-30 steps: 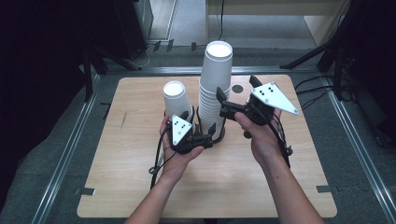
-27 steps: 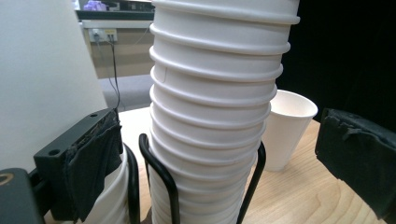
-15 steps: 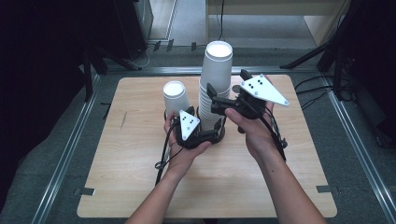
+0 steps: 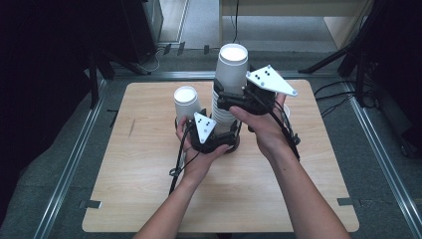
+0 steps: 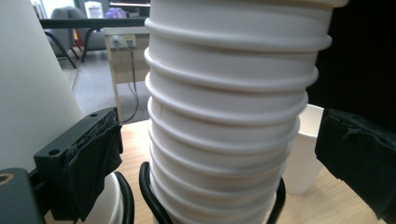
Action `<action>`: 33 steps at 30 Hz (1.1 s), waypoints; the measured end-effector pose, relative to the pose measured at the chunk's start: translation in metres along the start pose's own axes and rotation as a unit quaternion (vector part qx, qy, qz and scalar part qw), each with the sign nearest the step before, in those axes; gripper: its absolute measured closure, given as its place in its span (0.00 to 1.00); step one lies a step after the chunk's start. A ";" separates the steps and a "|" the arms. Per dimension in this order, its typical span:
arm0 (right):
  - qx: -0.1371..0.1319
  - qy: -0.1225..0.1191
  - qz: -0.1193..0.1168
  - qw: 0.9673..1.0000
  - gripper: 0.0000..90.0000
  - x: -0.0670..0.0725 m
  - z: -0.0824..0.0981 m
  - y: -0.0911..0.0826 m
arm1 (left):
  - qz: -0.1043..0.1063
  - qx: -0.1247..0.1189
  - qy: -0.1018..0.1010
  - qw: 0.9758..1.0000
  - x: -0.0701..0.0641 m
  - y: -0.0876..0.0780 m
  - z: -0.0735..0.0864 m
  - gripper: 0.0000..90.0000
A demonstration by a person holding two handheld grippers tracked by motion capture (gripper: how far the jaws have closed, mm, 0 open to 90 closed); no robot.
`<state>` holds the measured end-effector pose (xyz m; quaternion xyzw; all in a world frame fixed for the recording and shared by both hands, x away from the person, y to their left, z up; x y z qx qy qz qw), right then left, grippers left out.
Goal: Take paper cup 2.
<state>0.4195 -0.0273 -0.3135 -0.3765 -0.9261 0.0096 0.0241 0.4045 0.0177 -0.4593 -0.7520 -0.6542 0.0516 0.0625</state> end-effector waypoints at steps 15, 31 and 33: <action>0.017 0.014 0.015 1.000 0.05 -0.012 0.010 0.019 | -0.008 0.002 -0.006 1.000 -0.005 0.010 -0.005 0.05; 0.000 0.012 0.008 1.000 0.17 -0.010 0.008 0.020 | -0.002 0.002 -0.008 1.000 -0.009 0.014 -0.005 0.07; -0.005 0.010 0.008 1.000 0.17 -0.010 0.004 0.019 | -0.002 0.002 -0.008 1.000 -0.009 0.013 -0.005 0.07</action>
Point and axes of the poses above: each handheld gripper's, and its own axes: y roughly forward along the jaws, z roughly out of its underside, x roughly to its left, the point moved 10 cm from there along y, roughly forward along the jaws, and after that the axes turned 14 degrees about -z, right-handed, at the moved point
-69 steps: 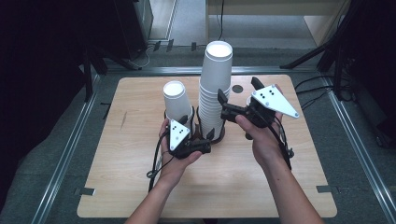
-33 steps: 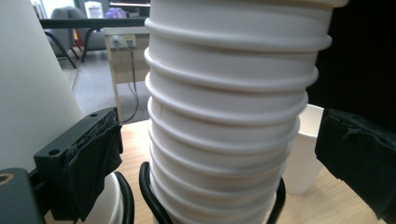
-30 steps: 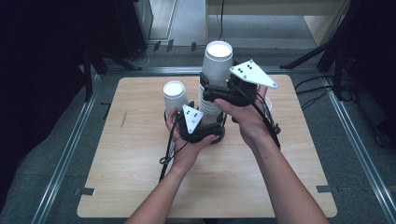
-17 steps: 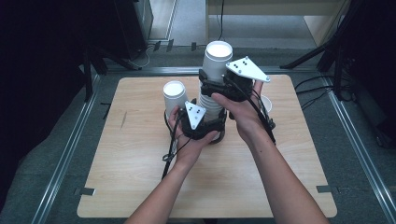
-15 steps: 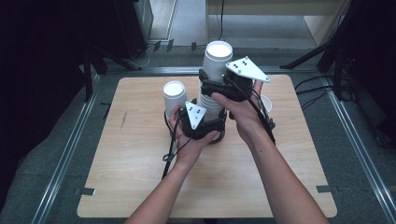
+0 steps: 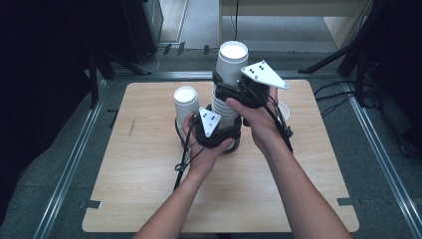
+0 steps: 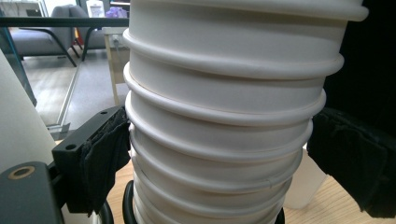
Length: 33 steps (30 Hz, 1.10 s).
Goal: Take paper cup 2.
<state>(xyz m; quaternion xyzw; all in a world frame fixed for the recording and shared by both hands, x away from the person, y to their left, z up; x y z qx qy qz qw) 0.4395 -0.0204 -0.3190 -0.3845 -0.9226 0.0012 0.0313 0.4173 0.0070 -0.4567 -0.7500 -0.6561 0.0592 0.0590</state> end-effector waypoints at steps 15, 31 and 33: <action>-0.008 -0.019 0.004 1.000 0.18 0.001 -0.011 -0.003 | 0.001 0.000 0.001 1.000 0.000 0.000 0.000 0.08; -0.037 -0.030 0.018 0.999 0.20 0.005 -0.032 -0.009 | 0.001 0.000 0.000 1.000 0.000 -0.001 0.000 0.09; -0.036 -0.035 0.020 0.999 0.20 0.005 -0.032 -0.009 | 0.001 -0.001 0.000 1.000 0.000 -0.001 0.000 0.09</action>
Point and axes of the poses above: each handheld gripper's, and its own axes: y roughly forward along the jaws, z roughly out of its underside, x roughly to its left, the point moved 10 cm from there along y, roughly forward along the jaws, and after that the axes turned 14 degrees about -z, right-handed, at the moved point
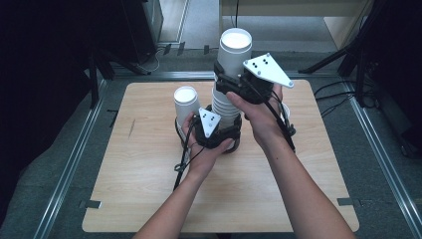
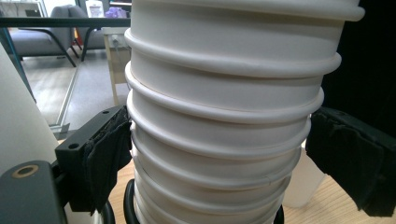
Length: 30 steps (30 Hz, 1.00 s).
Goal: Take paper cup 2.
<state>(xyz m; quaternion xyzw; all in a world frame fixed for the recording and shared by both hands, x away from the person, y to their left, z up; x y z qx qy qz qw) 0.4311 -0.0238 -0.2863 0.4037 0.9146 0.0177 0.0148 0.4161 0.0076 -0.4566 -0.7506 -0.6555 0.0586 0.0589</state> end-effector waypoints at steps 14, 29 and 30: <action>-0.029 -0.001 0.011 1.000 0.20 -0.003 -0.024 -0.007 | -0.003 0.000 0.001 1.000 0.000 0.000 0.000 0.09; -0.065 0.001 0.008 0.998 0.20 0.001 -0.051 -0.020 | -0.002 0.001 0.005 1.000 0.000 -0.001 0.000 0.09; -0.067 0.000 0.008 0.998 0.20 0.001 -0.053 -0.021 | -0.002 0.001 0.005 1.000 0.000 -0.001 0.000 0.09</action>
Point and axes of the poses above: each handheld gripper's, and its own axes: y roughly forward along the jaws, z roughly out of its underside, x roughly to its left, the point moved 10 cm from there along y, roughly forward along the jaws, and after that the axes turned 14 degrees about -z, right-handed, at the moved point
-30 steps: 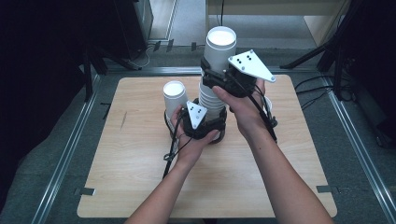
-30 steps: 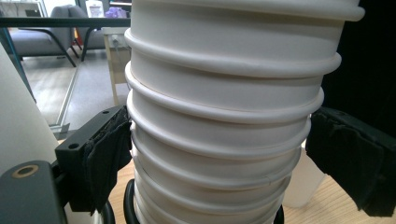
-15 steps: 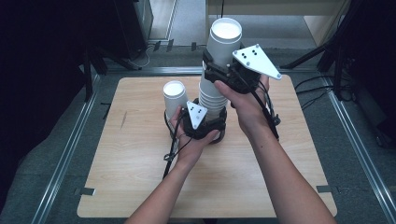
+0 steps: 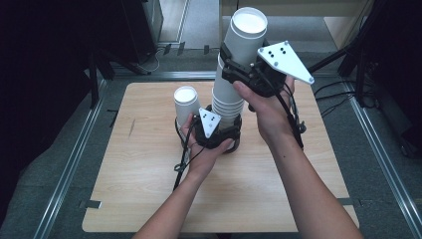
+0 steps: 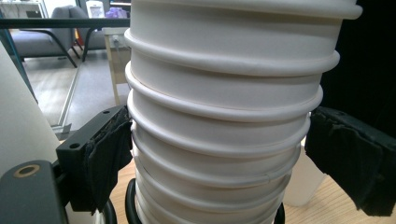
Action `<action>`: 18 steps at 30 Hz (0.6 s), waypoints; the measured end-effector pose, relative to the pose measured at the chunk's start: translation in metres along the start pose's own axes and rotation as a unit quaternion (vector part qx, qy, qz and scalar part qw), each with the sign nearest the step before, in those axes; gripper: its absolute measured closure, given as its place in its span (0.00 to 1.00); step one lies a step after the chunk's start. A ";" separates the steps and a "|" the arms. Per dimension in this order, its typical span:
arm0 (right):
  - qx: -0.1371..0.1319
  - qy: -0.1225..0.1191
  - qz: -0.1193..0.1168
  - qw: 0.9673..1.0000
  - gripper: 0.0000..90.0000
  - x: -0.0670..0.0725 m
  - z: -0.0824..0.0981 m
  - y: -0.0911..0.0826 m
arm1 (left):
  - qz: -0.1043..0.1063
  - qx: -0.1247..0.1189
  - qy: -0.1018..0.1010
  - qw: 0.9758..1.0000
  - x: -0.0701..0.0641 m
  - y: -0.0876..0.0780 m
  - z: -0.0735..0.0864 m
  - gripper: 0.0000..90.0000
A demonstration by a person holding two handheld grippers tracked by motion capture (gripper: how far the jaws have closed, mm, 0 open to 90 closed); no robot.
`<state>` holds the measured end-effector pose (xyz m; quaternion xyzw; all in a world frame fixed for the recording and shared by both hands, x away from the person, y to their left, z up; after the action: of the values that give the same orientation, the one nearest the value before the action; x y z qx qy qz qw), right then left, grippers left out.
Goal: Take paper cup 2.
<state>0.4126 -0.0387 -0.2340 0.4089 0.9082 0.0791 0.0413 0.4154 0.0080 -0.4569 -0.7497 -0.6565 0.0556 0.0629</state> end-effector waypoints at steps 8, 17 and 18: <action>-0.007 -0.009 0.007 1.000 0.20 -0.003 -0.011 -0.011 | 0.000 0.000 0.001 1.000 0.000 0.000 0.000 0.09; -0.013 -0.011 0.017 1.000 0.20 -0.013 -0.015 -0.027 | 0.001 0.001 0.002 1.000 0.000 0.000 0.000 0.09; -0.013 -0.009 0.017 1.000 0.20 -0.014 -0.015 -0.030 | 0.001 0.001 0.003 1.000 0.000 0.000 0.000 0.09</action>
<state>0.3980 -0.0702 -0.2241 0.4247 0.8994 0.0882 0.0540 0.4150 0.0085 -0.4569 -0.7503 -0.6556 0.0544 0.0654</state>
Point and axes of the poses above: each handheld gripper's, and its own axes: y roughly forward along the jaws, z roughly out of its underside, x roughly to its left, the point moved 10 cm from there along y, roughly forward along the jaws, and after that the axes turned 14 degrees about -z, right-handed, at the moved point
